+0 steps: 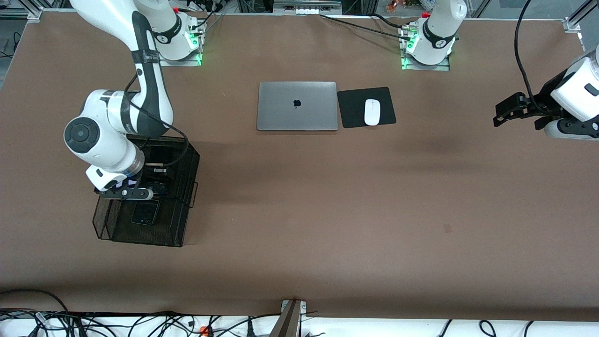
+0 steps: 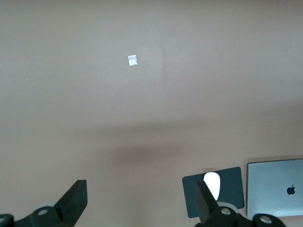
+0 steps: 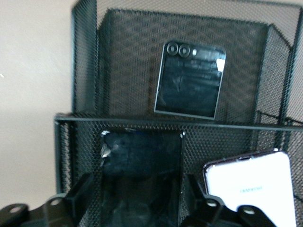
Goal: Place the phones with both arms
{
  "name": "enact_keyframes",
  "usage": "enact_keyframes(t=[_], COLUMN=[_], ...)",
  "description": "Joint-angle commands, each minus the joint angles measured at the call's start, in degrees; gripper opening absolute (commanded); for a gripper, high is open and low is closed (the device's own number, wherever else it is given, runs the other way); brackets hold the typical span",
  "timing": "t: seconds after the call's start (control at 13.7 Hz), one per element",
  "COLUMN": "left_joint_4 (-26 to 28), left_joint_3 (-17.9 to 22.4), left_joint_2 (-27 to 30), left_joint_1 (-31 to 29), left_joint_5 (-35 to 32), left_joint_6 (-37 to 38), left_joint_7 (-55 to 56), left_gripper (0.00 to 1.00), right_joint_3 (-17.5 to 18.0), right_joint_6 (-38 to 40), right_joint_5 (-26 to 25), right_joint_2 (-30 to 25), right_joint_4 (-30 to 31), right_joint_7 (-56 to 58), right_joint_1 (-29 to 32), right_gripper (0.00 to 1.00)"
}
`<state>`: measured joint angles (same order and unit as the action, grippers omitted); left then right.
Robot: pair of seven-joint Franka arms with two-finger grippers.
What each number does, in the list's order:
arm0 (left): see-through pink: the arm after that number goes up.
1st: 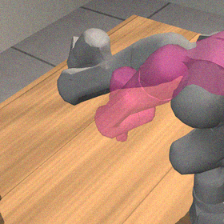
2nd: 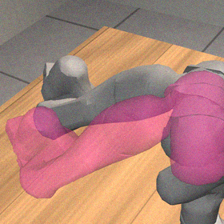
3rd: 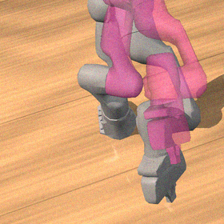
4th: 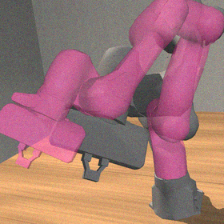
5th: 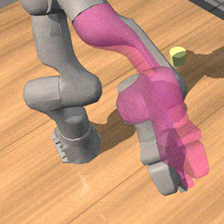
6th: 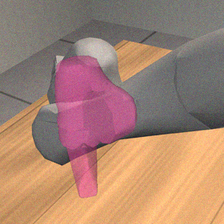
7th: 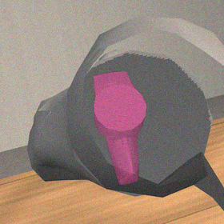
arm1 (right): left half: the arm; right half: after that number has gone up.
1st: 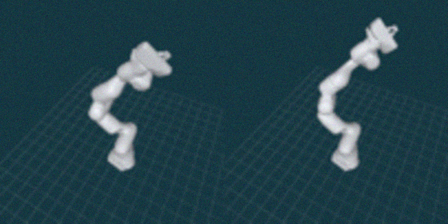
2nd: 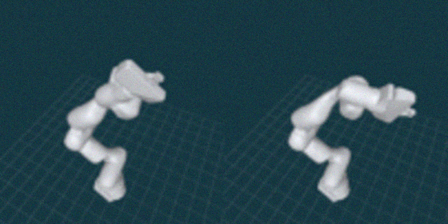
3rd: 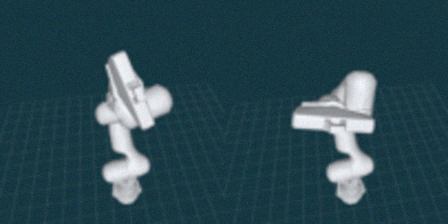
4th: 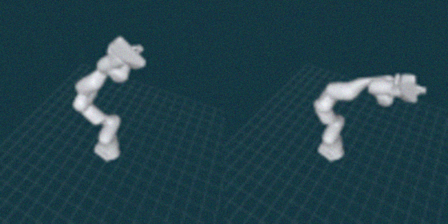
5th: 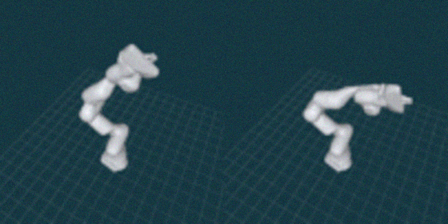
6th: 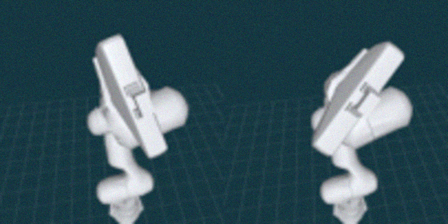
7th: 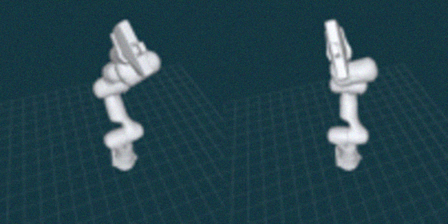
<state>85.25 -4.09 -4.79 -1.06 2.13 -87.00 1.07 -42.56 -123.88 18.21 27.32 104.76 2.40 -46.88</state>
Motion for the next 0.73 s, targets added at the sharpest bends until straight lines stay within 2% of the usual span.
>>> enact_keyframes(t=[0.0,0.22,0.66], left_joint_4=[-0.08,0.01,0.01], left_joint_3=[0.22,0.22,0.22], left_joint_2=[0.57,0.57,0.57], left_joint_1=[-0.08,-0.08,-0.08], left_joint_5=[0.77,0.77,0.77], left_joint_6=[0.61,0.61,0.61], left_joint_7=[0.25,0.33,0.25], left_gripper=[1.0,1.0,1.0], right_joint_3=[-0.07,-0.07,-2.0], right_joint_6=[8.18,19.7,31.06], right_joint_5=[1.04,0.95,0.86], right_joint_2=[-0.78,-0.69,-2.1], right_joint_4=[-7.17,-16.93,-24.77], right_joint_7=[-0.02,0.24,0.41], right_joint_1=[2.3,5.12,5.39], right_gripper=[0.99,0.99,0.99])
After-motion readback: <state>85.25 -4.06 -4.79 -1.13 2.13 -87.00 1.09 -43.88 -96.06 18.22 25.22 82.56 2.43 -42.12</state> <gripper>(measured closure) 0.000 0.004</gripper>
